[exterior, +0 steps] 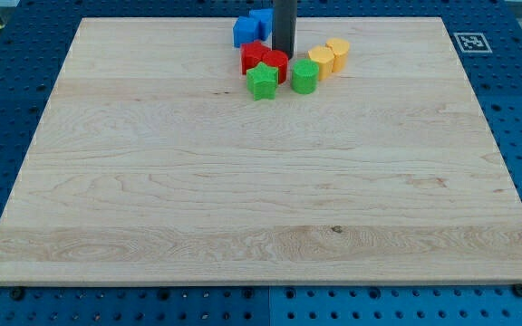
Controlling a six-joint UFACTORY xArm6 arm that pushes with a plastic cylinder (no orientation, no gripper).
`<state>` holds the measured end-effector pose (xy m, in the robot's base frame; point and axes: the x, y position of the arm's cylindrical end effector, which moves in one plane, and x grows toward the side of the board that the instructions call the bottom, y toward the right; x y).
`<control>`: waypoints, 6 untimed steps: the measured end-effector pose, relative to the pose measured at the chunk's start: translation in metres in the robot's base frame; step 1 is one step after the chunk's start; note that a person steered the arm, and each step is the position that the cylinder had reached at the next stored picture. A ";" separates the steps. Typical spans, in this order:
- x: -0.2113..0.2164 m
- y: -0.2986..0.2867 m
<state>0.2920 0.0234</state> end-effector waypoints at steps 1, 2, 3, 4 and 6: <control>0.019 -0.008; 0.020 -0.008; 0.009 -0.008; -0.012 -0.008; -0.007 -0.034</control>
<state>0.2853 -0.0104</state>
